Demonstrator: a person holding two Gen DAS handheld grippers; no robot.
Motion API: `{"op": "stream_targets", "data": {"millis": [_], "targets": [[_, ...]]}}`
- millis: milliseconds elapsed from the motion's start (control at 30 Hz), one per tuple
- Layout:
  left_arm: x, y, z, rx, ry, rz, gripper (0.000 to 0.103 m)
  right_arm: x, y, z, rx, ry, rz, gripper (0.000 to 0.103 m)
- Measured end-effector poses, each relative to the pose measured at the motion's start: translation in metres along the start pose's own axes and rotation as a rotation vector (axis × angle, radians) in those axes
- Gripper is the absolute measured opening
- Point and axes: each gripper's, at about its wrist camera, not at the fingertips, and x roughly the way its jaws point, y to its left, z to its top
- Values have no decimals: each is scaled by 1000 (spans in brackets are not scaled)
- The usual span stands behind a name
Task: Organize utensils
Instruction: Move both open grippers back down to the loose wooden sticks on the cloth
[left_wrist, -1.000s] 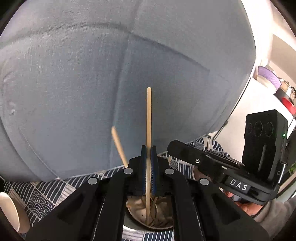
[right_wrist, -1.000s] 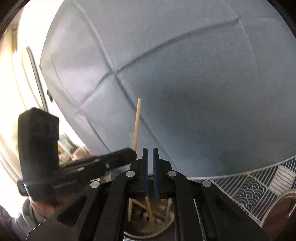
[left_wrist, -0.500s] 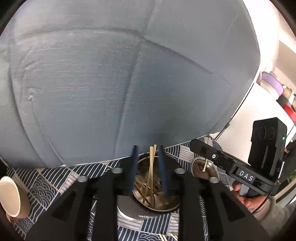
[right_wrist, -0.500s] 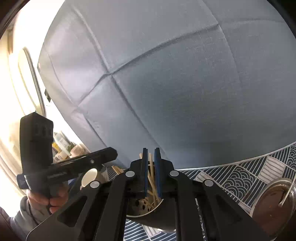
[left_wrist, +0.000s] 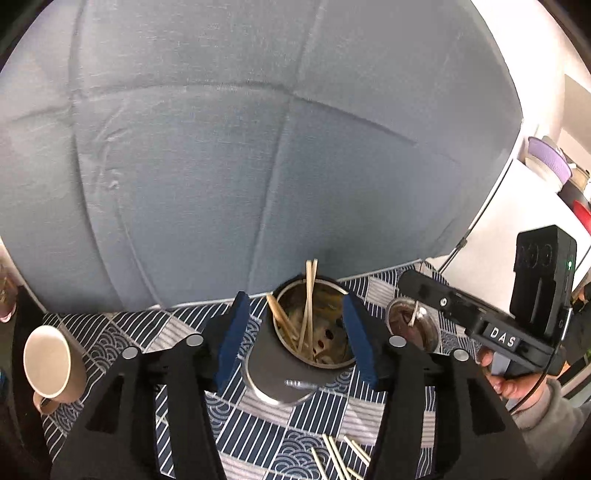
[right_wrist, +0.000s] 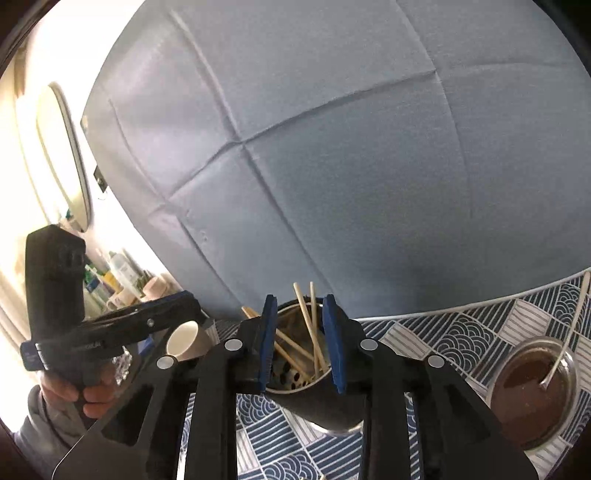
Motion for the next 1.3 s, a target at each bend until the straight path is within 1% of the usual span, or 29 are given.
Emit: {"op": "stream_targets", "data": {"millis": [33, 100, 133, 167, 200, 233, 333, 367, 433, 533, 633, 733, 867, 1033, 1167, 1200, 1300], "targets": [[-2, 0, -4, 2, 6, 9, 62, -1, 1, -1, -5, 4, -5, 25], [-4, -2, -12, 4, 21, 16, 64, -4, 4, -5, -17, 19, -19, 26], [-3, -3, -14, 1, 32, 23, 68, -4, 6, -6, -22, 26, -26, 27], [-2, -2, -18, -4, 46, 32, 70, -5, 6, -9, -25, 37, -34, 30], [-2, -1, -22, -10, 61, 31, 72, -5, 6, -12, -25, 53, -45, 31], [-2, -1, -24, -16, 75, 26, 75, -4, 6, -14, -23, 70, -54, 31], [0, 1, -36, -43, 116, 13, 77, 0, 1, -27, 4, 150, -84, 34], [1, 1, -40, -49, 128, 10, 78, 1, -1, -31, 7, 164, -93, 34], [3, 2, -49, -55, 165, 7, 82, 3, -4, -43, 9, 207, -111, 36], [9, 2, -63, -55, 215, 21, 85, 7, -7, -61, -11, 264, -137, 36], [19, -1, -78, -47, 273, 45, 85, 10, -8, -81, -38, 318, -159, 36], [27, -4, -96, -41, 331, 52, 85, 11, -11, -102, -53, 367, -171, 36], [37, -8, -118, -28, 398, 72, 85, 11, -18, -126, -39, 439, -184, 36], [47, -15, -142, -10, 472, 94, 85, 8, -23, -152, -36, 501, -203, 36], [52, -22, -163, 45, 521, 147, 85, 4, -27, -170, -54, 553, -229, 36], [53, -23, -172, 54, 546, 160, 85, 3, -28, -175, -58, 566, -233, 36], [55, -20, -186, 44, 589, 172, 85, -1, -30, -190, -73, 609, -239, 36]]}}
